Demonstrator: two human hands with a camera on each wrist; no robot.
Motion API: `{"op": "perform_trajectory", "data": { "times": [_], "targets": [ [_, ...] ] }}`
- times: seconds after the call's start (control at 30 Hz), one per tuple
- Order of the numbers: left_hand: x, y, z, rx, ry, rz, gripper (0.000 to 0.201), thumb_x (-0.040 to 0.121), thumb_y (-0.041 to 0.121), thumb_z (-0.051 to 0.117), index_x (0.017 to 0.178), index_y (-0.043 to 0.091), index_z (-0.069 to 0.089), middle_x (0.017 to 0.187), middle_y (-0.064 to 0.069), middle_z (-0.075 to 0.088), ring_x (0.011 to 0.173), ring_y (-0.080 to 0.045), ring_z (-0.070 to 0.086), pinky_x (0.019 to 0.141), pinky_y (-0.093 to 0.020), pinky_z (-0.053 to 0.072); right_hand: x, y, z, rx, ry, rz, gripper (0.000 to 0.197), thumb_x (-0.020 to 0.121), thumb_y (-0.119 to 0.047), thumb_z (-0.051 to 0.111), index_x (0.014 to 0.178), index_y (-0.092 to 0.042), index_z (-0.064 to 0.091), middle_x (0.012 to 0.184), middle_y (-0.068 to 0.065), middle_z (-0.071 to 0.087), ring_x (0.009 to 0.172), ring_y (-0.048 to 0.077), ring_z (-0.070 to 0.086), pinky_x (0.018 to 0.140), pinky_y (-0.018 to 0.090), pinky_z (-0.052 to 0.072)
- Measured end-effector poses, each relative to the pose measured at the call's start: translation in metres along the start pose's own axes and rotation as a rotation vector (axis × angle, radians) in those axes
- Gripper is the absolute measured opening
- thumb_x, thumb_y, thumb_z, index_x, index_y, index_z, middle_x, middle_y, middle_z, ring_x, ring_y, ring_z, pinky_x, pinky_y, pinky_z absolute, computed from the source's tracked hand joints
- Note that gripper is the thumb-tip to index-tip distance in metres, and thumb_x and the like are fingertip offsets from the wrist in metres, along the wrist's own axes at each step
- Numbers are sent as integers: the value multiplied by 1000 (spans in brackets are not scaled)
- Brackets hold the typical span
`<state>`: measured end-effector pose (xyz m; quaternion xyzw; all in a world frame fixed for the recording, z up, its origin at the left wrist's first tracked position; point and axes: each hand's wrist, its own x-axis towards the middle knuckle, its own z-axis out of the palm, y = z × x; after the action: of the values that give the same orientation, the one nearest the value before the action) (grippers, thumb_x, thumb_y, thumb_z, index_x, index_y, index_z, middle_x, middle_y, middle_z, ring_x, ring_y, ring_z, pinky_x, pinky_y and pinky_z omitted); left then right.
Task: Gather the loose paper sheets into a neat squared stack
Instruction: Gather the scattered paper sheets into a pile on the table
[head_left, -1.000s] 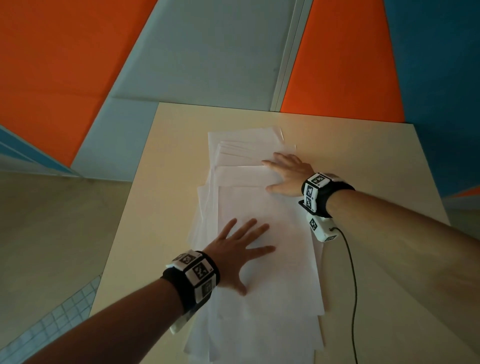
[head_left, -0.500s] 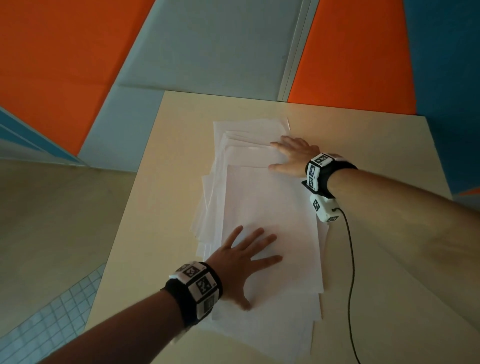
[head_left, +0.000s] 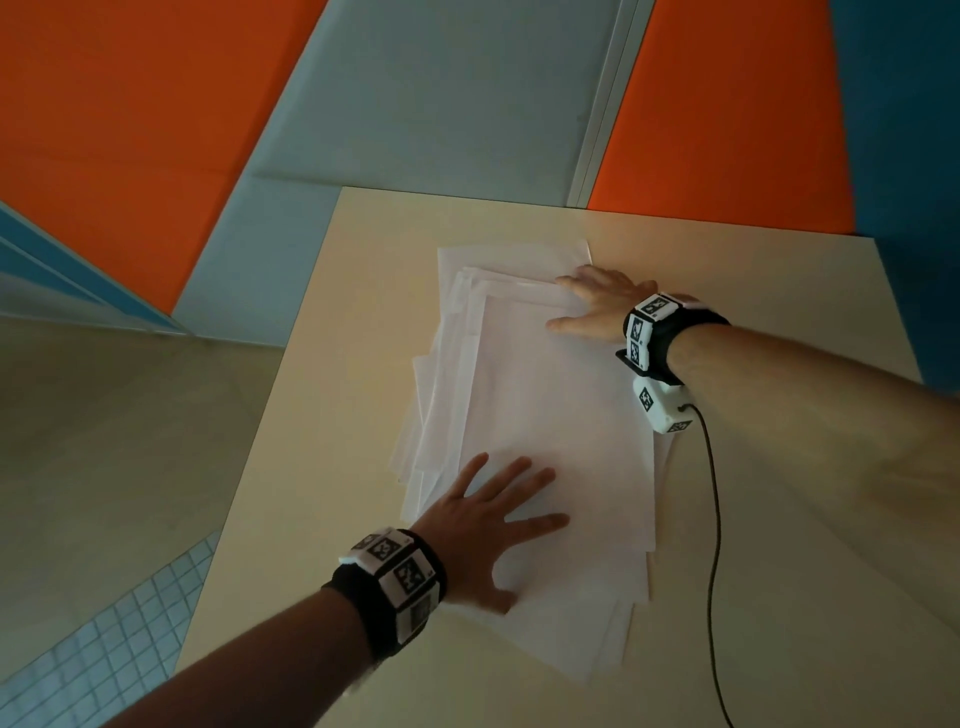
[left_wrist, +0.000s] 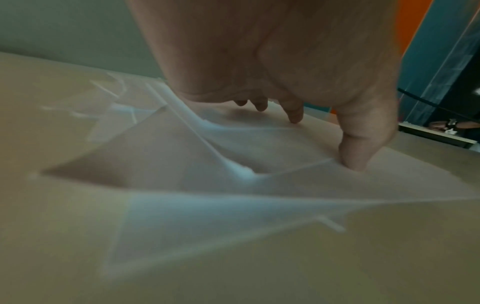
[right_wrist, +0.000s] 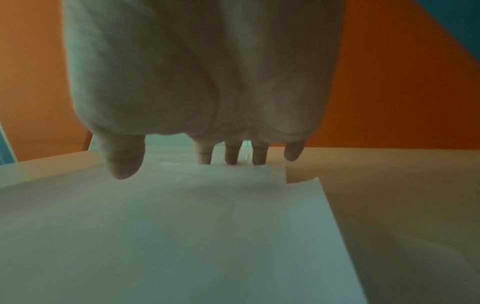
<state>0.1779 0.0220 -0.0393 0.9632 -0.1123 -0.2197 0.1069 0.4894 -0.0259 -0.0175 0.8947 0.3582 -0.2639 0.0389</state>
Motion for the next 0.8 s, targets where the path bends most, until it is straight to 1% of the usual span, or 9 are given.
{"op": "perform_trajectory", "data": {
  "times": [0.13, 0.27, 0.37, 0.47, 0.53, 0.6, 0.67, 0.73, 0.8],
  "targets": [
    [4, -7, -5, -13, 44, -34, 90, 77, 58, 56, 148, 48, 2, 161, 3, -20, 145, -17, -24, 117, -53, -13, 1, 3, -10, -40, -42, 1, 88, 76, -80, 39, 152, -41, 19, 164, -15, 11, 152, 19, 12, 116, 58, 9],
    [0, -3, 1, 5, -5, -12, 99, 72, 66, 58, 147, 50, -5, 159, 5, -24, 144, -16, -27, 113, -50, -20, -7, 10, -9, 55, -16, 59, 90, 80, -77, 41, 155, -38, 8, 166, -13, 1, 153, 20, 1, 117, 57, 7],
    [1, -7, 3, 4, 41, -24, 91, 76, 65, 54, 147, 50, 0, 160, 5, -20, 148, -19, -19, 114, -49, -17, -29, 24, 3, 135, 44, 109, 87, 85, -69, 44, 155, -37, 5, 166, -13, -6, 153, 19, -4, 118, 54, 9],
    [3, -10, 0, -1, 98, -64, 79, 81, 63, 47, 148, 50, 6, 162, 5, -12, 151, -21, -8, 115, -51, -11, -61, 37, 17, 201, 84, 128, 84, 87, -65, 47, 155, -35, 8, 166, -13, -3, 153, 19, 1, 119, 53, 15],
    [2, -9, -4, -30, 102, -109, 76, 82, 66, 42, 147, 50, 5, 162, 6, -12, 151, -19, -7, 118, -53, -7, -83, 41, 30, 279, 147, 175, 80, 88, -59, 51, 154, -33, 14, 165, -7, 7, 151, 24, 13, 117, 53, 24],
    [-3, -11, -7, -116, 161, -222, 75, 83, 69, 38, 148, 48, 7, 163, 7, -10, 151, -18, -2, 121, -51, 2, -108, 43, 46, 379, 215, 290, 74, 85, -48, 58, 149, -25, 28, 158, 5, 29, 142, 32, 33, 110, 50, 36],
    [-7, -19, -12, -265, 303, -433, 72, 87, 62, 42, 150, 39, 17, 163, 1, 5, 149, -24, 12, 119, -46, 14, -131, 44, 63, 441, 240, 453, 60, 83, -38, 59, 135, -11, 46, 138, 18, 50, 125, 38, 50, 100, 45, 47],
    [-8, -34, -20, -438, 421, -719, 69, 88, 45, 52, 149, 23, 28, 157, -11, 25, 141, -32, 27, 113, -45, 25, -150, 40, 78, 529, 185, 598, 49, 84, -33, 56, 121, -1, 55, 125, 22, 60, 114, 39, 58, 90, 38, 50],
    [-7, -46, -31, -602, 435, -915, 66, 88, 31, 56, 145, 11, 31, 147, -20, 36, 132, -38, 35, 111, -44, 27, -163, 33, 87, 623, 116, 663, 42, 87, -32, 54, 110, 3, 61, 114, 22, 66, 105, 37, 63, 77, 32, 47]
  ]
}}
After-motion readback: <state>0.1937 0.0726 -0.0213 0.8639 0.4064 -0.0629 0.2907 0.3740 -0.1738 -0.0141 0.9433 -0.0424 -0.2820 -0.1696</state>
